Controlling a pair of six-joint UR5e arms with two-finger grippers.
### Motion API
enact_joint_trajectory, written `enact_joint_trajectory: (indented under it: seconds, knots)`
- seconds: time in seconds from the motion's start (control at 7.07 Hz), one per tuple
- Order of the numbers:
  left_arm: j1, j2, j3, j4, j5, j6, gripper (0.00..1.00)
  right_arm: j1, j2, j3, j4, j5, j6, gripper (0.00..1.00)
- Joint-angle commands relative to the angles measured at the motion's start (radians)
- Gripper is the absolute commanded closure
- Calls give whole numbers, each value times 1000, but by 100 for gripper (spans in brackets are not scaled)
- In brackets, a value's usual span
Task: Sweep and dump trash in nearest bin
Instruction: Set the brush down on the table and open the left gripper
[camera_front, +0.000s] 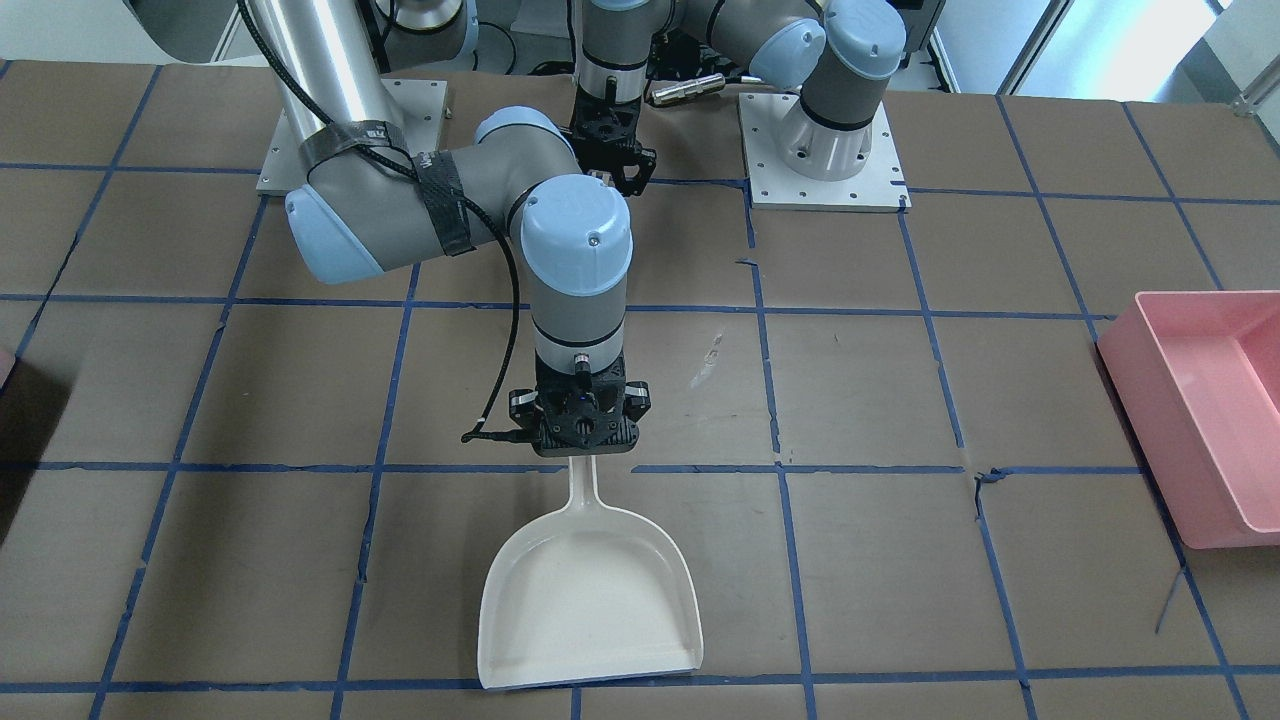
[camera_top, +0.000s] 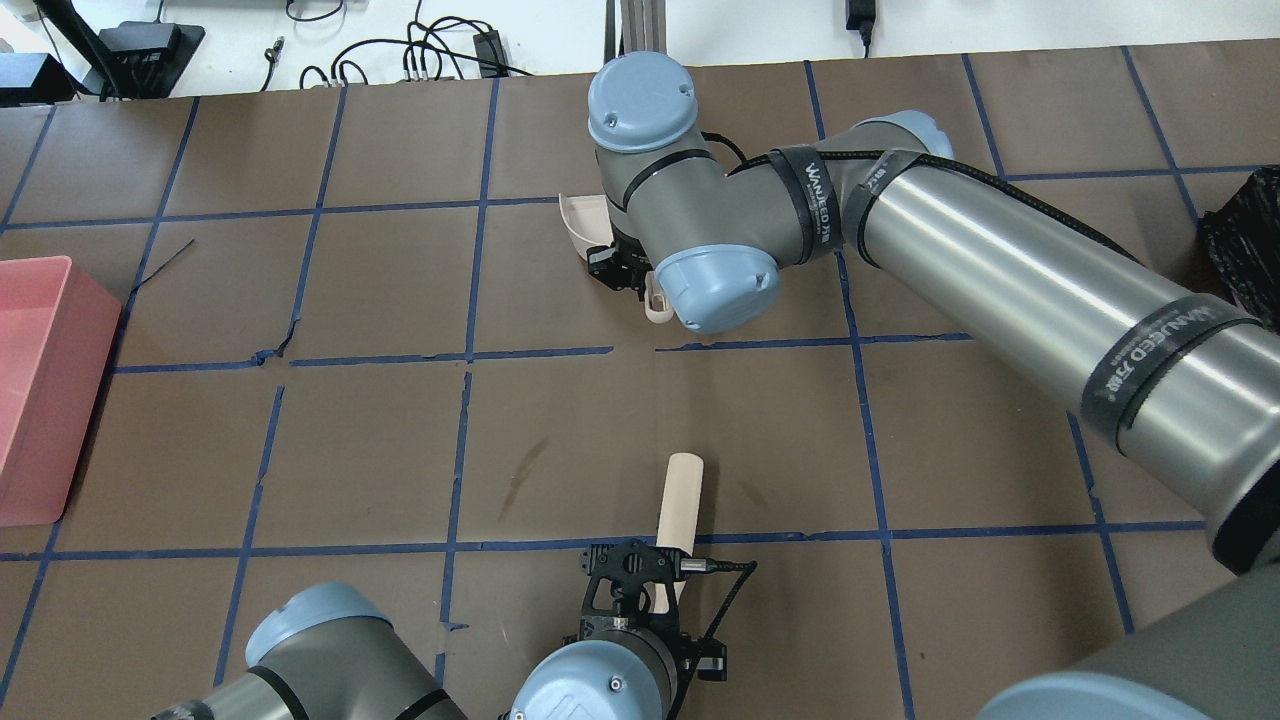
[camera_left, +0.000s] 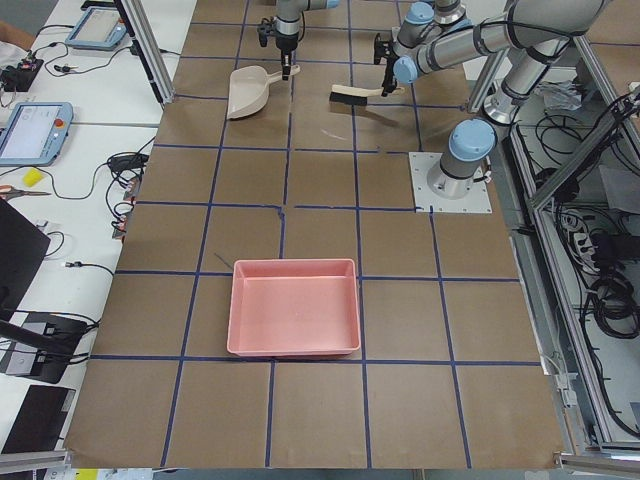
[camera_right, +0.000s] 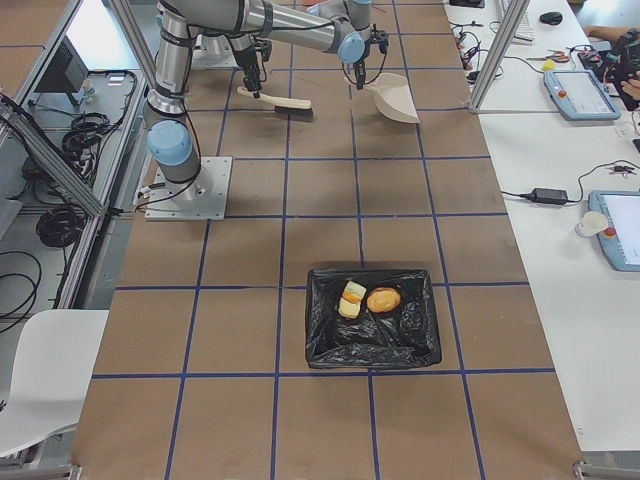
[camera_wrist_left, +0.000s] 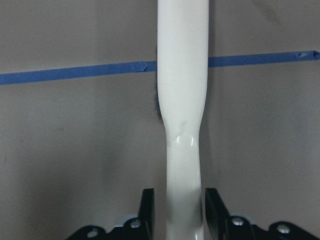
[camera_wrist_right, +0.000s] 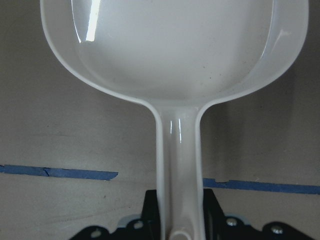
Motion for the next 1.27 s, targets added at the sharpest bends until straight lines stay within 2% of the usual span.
enact_joint_trajectory:
  seconds: [0.0,0.28,0.42,0.57,0.85,0.99,1.13]
  knots:
    - [0,9,2,-1,-5,2,0,1,3,1,-1,1,2,92]
    - [-2,26,42,-26,0,8,0,1,27,0,0,2,8,91]
    - [2,37,110,-127,9,120,0,1,28,1,0,2,9,90]
    - [36,69,211,-321,9,213,0,1,29,1,0,2,11,85]
    - [119,125,366,-619,9,346,0,2,46,1,11,2,9,35]
    - [159,145,417,-724,11,424,0,1,51,0,2,2,6,18]
    - [202,158,453,-787,11,483,0,1,52,-3,2,2,3,7]
